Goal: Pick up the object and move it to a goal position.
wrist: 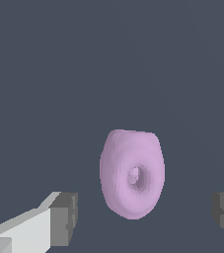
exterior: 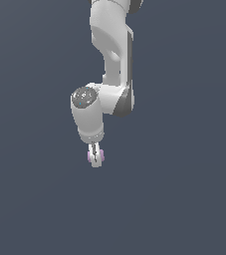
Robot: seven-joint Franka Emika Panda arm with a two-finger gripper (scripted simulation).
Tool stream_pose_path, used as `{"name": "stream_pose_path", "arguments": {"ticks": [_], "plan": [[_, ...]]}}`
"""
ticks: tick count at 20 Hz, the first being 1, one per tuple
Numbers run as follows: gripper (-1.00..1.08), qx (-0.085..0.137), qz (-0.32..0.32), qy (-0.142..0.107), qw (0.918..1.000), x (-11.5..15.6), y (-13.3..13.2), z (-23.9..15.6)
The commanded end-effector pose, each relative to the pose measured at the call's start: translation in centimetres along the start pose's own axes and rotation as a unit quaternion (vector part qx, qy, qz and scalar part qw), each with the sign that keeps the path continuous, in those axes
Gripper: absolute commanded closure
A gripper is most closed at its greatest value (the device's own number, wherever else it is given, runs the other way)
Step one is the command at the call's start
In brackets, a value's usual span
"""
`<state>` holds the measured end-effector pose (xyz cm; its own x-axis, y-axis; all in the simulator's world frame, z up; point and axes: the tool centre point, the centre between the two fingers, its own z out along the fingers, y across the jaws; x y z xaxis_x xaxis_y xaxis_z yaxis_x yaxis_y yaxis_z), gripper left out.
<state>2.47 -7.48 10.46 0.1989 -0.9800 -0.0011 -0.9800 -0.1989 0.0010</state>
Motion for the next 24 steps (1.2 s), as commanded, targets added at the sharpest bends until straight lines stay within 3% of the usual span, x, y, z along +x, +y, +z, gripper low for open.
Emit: {"name": "stream_pose_path", "arguments": {"ticks": [1,12,24], "plan": [[-0.92,0.0,0.018,0.0,0.9998,0.2,0.0,0.2],[-0.92,0.0,0.035,0.0,0.9994,0.4,0.0,0.7],[-0.92,0.0,0.038,0.001,0.9993,0.4,0.0,5.3]]}}
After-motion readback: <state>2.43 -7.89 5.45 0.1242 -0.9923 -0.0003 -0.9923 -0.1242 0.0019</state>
